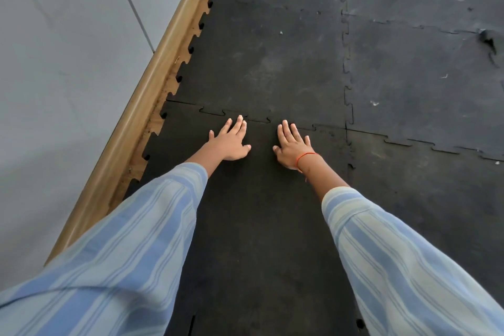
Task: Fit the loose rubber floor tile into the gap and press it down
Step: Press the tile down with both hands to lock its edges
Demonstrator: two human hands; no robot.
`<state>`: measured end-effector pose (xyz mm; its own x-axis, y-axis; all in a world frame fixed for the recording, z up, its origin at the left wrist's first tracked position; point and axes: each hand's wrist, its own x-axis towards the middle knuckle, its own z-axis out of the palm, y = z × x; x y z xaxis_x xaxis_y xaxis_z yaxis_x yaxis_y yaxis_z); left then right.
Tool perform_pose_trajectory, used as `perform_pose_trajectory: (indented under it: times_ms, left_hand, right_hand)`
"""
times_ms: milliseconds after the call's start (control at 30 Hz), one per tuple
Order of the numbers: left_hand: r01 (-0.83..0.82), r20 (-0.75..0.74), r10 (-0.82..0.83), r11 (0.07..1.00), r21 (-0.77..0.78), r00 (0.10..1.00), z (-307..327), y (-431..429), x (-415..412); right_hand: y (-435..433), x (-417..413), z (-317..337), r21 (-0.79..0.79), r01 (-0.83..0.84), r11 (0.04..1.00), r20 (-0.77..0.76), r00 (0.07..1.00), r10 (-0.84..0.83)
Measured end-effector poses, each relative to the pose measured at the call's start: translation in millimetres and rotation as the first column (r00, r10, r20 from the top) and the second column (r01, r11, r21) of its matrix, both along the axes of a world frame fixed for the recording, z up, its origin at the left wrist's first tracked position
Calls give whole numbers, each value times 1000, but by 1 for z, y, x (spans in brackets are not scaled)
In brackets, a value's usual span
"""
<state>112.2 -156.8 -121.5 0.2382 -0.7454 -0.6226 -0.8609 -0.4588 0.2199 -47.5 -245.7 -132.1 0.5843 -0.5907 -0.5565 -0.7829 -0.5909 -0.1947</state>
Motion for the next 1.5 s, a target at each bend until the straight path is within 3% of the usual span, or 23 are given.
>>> perform_pose_trajectory:
  times_ms: [167,267,400,467,633,833,933,1067,1267,1433,1500]
  left_hand:
    - [6,-10,-5,999,36,1000,-1,-2,2]
    - [13,-14,-13,1000,10,1000,2,-1,3]
    - [-193,103,195,981,-33,975,2,21,34]
    - [-234,151,237,972,-38,960,-2,34,50]
    - [-187,167,189,982,-28,968,-9,30,61]
    - [-200,198,192,979,22,961,2,29,45]
    - [-263,182,277,960,-94,943,-15,55,14]
    - [-351,237,445,868,-351,864,-37,91,-55]
    - [-317,292,443,864,-391,847,-45,101,-82]
    - [-302,282,426,869,-392,860,-45,104,-89]
    - [-266,275,395,874,-407,877,-45,112,-102]
  right_hand:
    - [-5,5,6,54,10,998,-39,999,-8]
    - [-4,-3,6,48,61,997,37,997,-63]
    - [14,-61,-9,-142,397,907,119,916,-383]
    - [17,-90,-14,-233,469,852,141,883,-447]
    - [5,-105,-16,-227,419,879,87,908,-411]
    - [3,-111,-4,-110,410,905,11,911,-412]
    - [48,-123,-10,-167,454,875,78,891,-447]
    - [100,-141,-14,-195,504,841,147,863,-483]
    - [108,-150,-24,-242,494,835,163,869,-467]
    - [95,-158,-19,-186,442,877,145,895,-421]
    - [115,-167,-20,-248,441,863,176,896,-408]
